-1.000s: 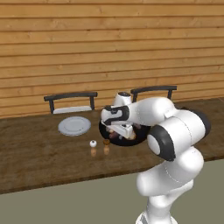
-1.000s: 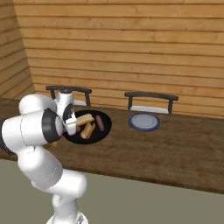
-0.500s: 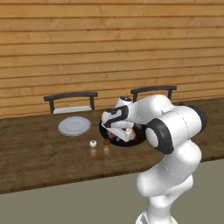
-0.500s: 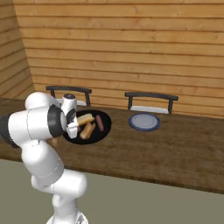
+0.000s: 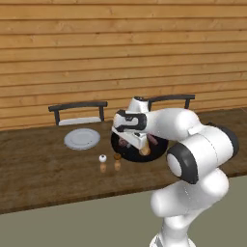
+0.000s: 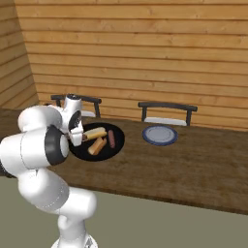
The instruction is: Place one bun and one sausage from the bowl on each plate.
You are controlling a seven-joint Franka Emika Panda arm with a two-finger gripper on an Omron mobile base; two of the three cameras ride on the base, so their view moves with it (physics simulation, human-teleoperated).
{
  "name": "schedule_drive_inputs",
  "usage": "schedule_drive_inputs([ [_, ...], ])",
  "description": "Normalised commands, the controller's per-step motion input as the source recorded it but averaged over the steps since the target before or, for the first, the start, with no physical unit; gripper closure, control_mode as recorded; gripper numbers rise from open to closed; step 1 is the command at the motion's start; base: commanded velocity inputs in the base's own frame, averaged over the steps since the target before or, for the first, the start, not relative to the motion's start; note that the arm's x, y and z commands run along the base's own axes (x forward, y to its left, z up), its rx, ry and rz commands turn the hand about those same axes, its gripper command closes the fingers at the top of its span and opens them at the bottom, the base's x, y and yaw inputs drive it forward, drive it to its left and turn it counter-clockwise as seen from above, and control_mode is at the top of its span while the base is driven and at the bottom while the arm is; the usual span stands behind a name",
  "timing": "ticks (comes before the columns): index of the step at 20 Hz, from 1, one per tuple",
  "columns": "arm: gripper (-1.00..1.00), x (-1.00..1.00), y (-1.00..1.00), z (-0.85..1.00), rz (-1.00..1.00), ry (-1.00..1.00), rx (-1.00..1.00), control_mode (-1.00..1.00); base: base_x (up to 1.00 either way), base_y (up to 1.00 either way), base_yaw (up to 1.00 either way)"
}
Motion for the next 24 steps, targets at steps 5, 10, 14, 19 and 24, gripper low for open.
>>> schedule_drive_inputs([
  [5,1.00,-0.18,0.78,0.87,0.00,-0.09,0.00,-1.00,0.00,0.00,0.00],
  [10,1.00,0.07,0.85,0.39,0.02,-0.07,-0.05,-1.00,0.00,0.00,0.00],
  [14,1.00,0.43,0.76,0.08,0.03,-0.03,-0.05,-1.00,0.00,0.00,0.00],
  [19,1.00,0.69,0.55,-0.02,0.01,0.00,-0.05,-1.00,0.00,0.00,0.00],
  [24,1.00,0.75,0.31,-0.32,0.00,0.00,-0.06,-1.00,0.00,0.00,0.00],
])
